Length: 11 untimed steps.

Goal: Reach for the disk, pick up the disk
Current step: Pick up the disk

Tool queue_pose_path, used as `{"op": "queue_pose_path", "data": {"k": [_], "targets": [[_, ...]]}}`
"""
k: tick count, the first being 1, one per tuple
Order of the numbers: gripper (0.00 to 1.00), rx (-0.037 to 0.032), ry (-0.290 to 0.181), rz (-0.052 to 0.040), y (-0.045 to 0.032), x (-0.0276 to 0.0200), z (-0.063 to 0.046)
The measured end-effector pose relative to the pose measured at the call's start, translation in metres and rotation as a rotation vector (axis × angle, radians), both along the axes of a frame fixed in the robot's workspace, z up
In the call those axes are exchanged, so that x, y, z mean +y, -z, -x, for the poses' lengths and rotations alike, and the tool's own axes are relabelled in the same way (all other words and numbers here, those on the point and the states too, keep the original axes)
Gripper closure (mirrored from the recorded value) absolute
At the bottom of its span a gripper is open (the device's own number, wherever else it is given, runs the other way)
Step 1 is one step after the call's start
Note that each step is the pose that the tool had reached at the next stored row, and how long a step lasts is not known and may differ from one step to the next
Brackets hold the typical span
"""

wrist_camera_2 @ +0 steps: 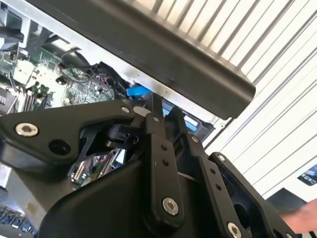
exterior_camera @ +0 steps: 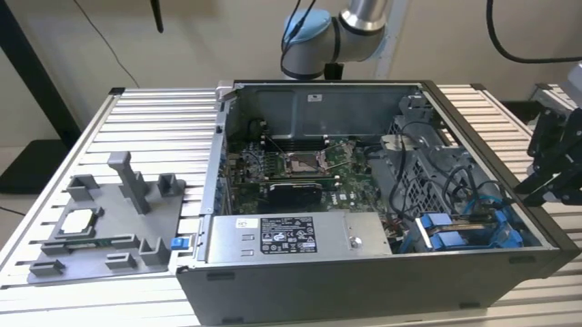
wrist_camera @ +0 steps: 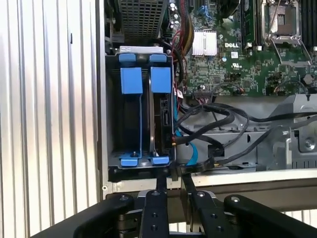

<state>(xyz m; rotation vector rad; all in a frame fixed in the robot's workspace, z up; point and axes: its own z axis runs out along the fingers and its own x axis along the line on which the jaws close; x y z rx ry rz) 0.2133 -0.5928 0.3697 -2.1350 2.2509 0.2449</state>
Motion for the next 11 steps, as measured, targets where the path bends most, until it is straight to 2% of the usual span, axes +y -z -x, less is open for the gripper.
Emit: {"op": "queue_pose_path", "data": {"k": [2, 4, 5, 6, 10, 11], "targets": [[0.0, 0.0097, 0.0, -0.0001, 0.0009, -0.0037, -0.0018], [0.0, 0.0194, 0.0, -0.0001, 0.0017, -0.005, -0.0022], [0.0, 0.0222, 0.0, -0.003, 0.0021, -0.0052, -0.0021], [0.0, 0.0232, 0.0, -0.0144, 0.0021, -0.0052, -0.0021], [0.0, 0.0239, -0.001, -0.0795, 0.0026, -0.0068, -0.0022], [0.0, 0.024, -0.001, -0.0869, 0.0032, -0.0095, -0.0022]]}}
